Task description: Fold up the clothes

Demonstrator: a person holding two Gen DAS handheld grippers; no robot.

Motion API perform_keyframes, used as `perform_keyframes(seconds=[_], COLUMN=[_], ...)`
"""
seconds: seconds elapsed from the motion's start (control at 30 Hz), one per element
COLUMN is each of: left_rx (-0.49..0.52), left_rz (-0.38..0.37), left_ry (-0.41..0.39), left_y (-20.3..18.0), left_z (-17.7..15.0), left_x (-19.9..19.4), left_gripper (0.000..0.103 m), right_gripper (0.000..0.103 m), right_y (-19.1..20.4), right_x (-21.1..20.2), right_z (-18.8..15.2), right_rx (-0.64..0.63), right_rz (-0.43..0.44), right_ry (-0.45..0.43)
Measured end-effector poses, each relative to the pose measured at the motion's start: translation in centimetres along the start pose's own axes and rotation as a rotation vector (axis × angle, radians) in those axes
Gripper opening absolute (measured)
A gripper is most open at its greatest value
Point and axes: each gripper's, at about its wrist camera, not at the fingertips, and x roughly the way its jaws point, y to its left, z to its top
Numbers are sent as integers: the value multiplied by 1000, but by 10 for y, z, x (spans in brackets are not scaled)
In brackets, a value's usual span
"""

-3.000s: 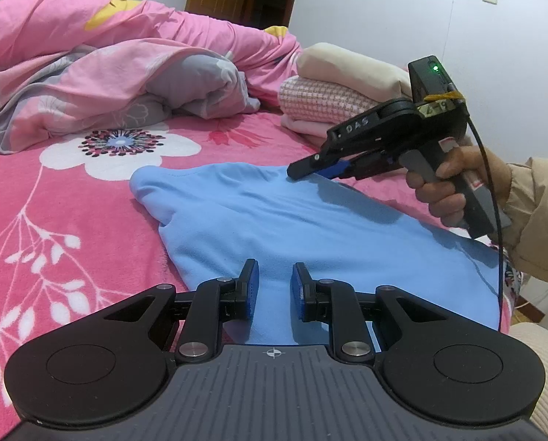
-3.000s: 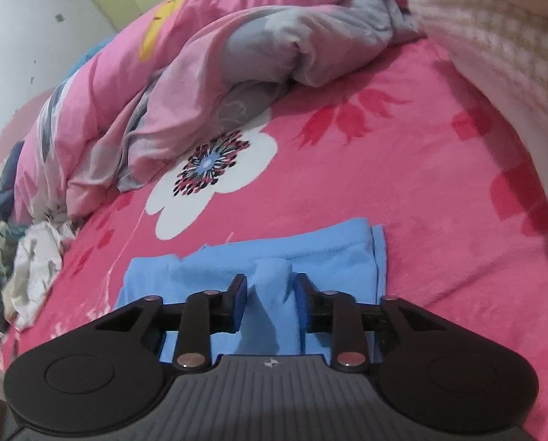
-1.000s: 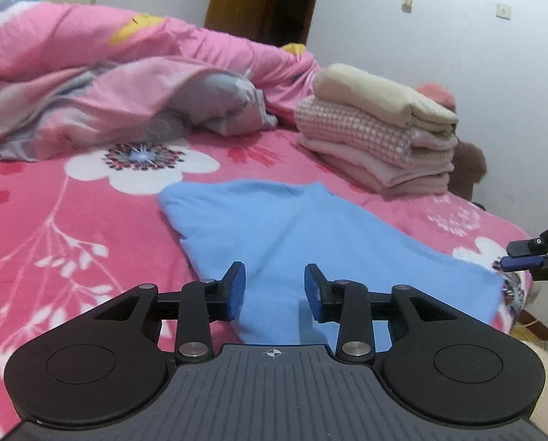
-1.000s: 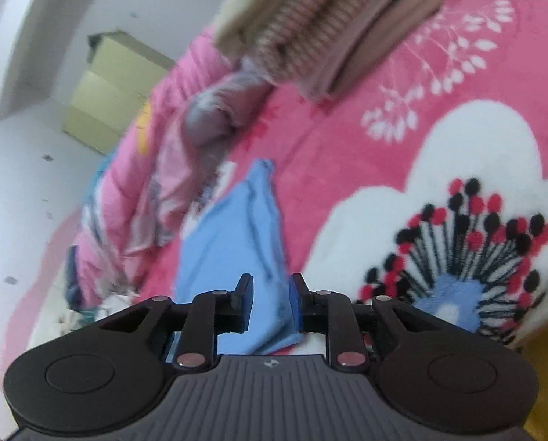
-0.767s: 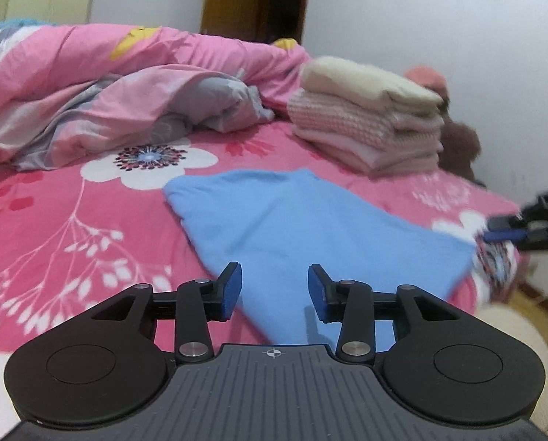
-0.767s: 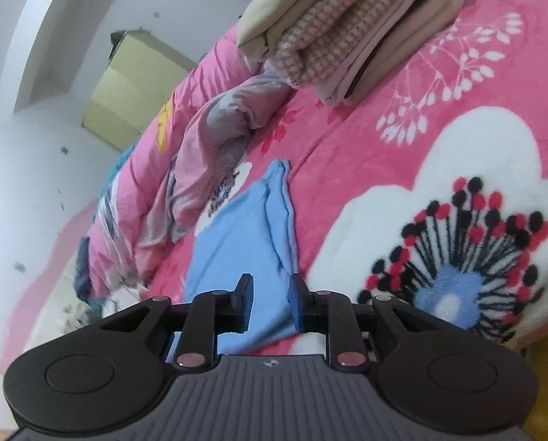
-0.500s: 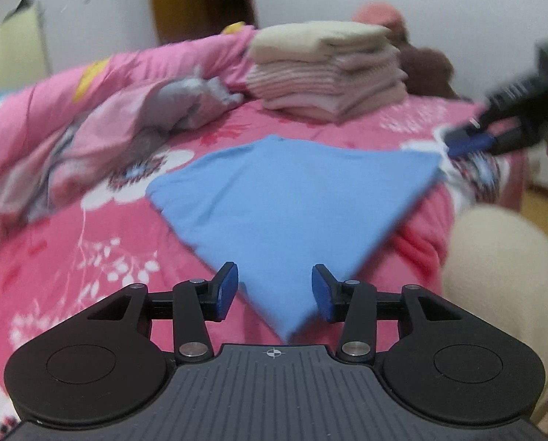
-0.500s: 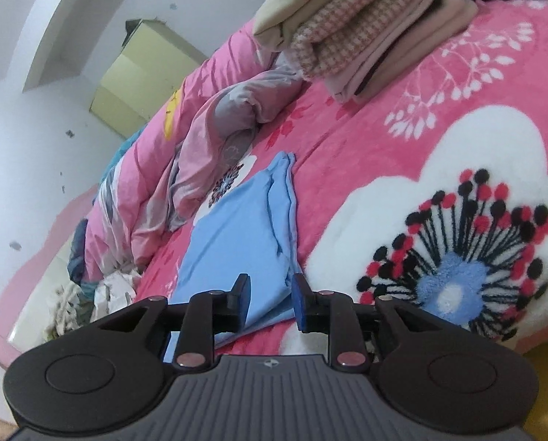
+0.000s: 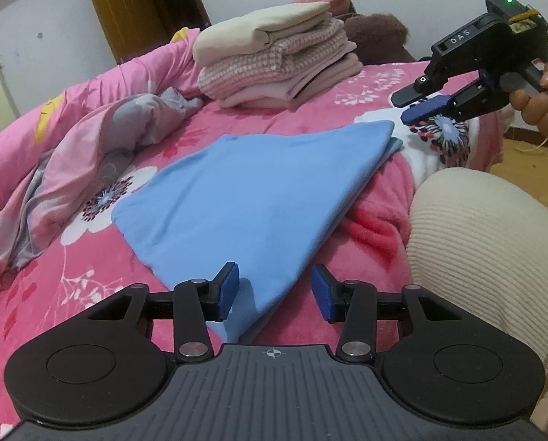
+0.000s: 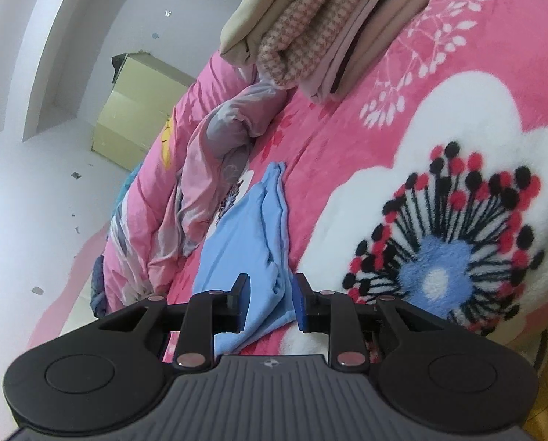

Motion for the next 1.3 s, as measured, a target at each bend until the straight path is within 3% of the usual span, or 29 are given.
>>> perform_keyframes(seconds=[0.17, 0.3, 0.7, 1.07, 1.2, 1.3], left_rx=[-47, -109, -148, -156, -162, -161], left_rz=[11, 3, 7, 19, 26, 32], left_ry=[-30, -33, -37, -36, -39, -40], left_y=[6, 15, 21, 23, 24, 24], left_z=[1, 0, -2, -5, -6, -7], left_x=[0, -1, -2, 1, 1, 1], left_gripper=[23, 18, 14, 13, 13, 13], right_gripper=[27, 27, 24, 26, 4, 4], right_y=[-1, -2, 22, 20, 25, 30], right_x=[2, 2, 11, 18, 17, 15], right_z=[-1, 0, -5, -8, -10, -11], right_rx=[15, 30, -109, -117, -147, -169], right_rz=[11, 25, -54, -88, -76, -63], right_ry=[-1, -17, -26, 0, -15, -27])
